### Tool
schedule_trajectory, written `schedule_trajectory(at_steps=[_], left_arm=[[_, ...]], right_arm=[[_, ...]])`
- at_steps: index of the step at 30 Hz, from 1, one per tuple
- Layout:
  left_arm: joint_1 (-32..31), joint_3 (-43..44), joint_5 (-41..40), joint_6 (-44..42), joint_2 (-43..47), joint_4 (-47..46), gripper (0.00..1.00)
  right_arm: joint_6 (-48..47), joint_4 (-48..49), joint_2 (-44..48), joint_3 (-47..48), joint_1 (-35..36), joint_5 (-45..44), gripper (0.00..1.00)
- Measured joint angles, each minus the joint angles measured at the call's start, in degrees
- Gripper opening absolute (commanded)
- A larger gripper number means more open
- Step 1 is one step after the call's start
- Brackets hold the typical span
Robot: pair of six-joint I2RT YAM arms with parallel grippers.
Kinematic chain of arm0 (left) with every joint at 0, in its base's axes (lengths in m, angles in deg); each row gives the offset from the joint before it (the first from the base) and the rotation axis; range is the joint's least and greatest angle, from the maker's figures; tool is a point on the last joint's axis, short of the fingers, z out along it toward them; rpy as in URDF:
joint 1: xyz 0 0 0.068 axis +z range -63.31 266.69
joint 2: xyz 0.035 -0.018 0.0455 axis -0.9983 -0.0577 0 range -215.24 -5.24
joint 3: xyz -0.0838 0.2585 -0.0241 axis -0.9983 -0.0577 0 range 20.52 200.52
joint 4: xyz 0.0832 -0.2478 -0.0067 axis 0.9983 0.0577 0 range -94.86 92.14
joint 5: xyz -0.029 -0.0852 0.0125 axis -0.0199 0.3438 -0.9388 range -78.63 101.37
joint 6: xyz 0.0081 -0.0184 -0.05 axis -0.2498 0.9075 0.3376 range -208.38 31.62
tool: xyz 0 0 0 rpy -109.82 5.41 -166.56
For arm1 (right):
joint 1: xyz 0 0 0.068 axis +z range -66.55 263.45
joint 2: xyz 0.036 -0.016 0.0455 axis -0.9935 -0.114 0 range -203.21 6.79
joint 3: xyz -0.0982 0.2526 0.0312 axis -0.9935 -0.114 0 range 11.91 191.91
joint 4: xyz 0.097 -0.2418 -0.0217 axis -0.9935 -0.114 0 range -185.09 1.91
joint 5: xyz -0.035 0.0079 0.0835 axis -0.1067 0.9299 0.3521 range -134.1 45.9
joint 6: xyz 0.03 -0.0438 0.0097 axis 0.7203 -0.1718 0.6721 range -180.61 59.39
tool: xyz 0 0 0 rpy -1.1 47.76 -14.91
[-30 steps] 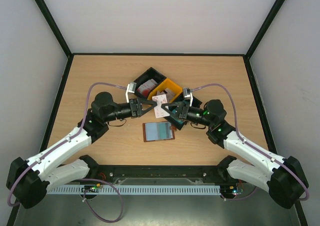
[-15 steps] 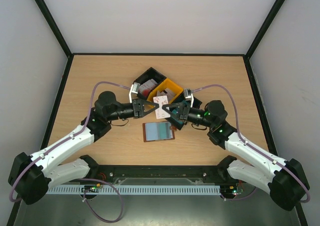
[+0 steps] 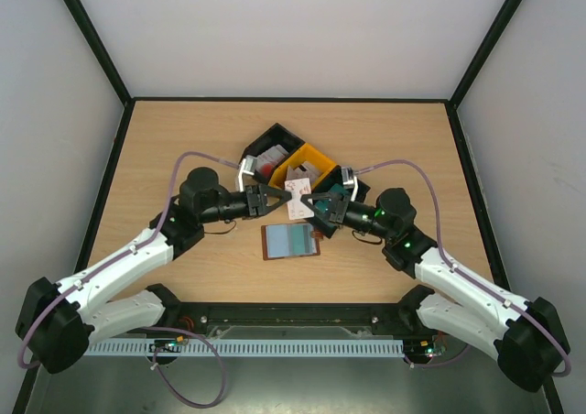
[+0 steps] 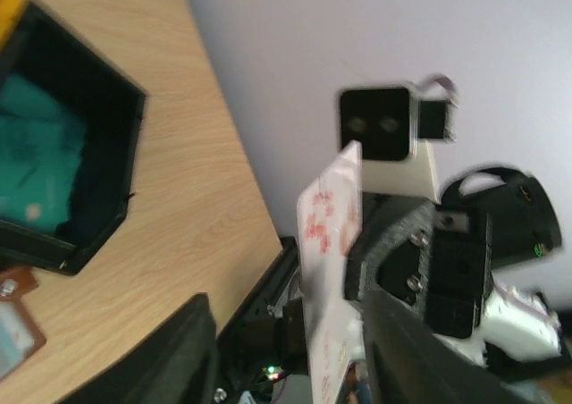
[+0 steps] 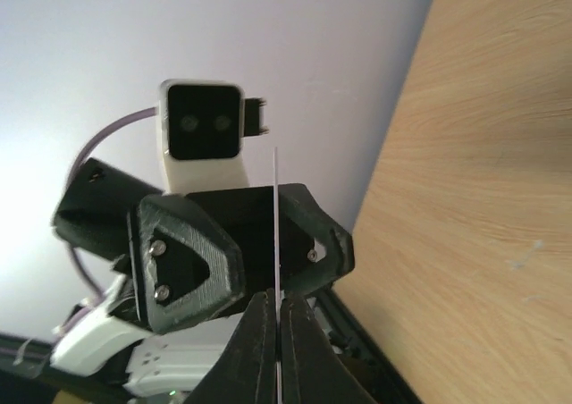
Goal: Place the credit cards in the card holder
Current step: Adjust the credit card.
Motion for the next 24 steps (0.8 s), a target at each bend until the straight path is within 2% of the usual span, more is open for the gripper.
schedule_trajectory(at_steps=[3,7,14,19,24], left_arm=[[0.0,0.0,-3.9,-3.0,0.0,5.6,0.67],[0.0,-1.0,-10.8,-6.4,0.0,13.2,0.68],[-1.3,-8.3,-15.6,-7.0,-4.2,15.2,0.78],[-4.3,-13.1,-15.9,-3.2,-8.3,9.7,0.77],[-6.4,-14.3,-17.1,-0.3,-11.2,4.4,0.65]], right_arm=[[-2.2,-3.1,0.7,-0.6,0.0,-2.6,0.02],[-4.9,-7.3,1.2,-5.2,0.0,-6.7,0.02],[-7.3,-10.6,-3.3,-11.8,0.0,-11.0,0.02],[-7.3,-7.1,-9.8,-12.9,0.3,-11.6,0.02],[-7.8,-4.5,-15.6,-12.9,1.1,-12.5,0.02]])
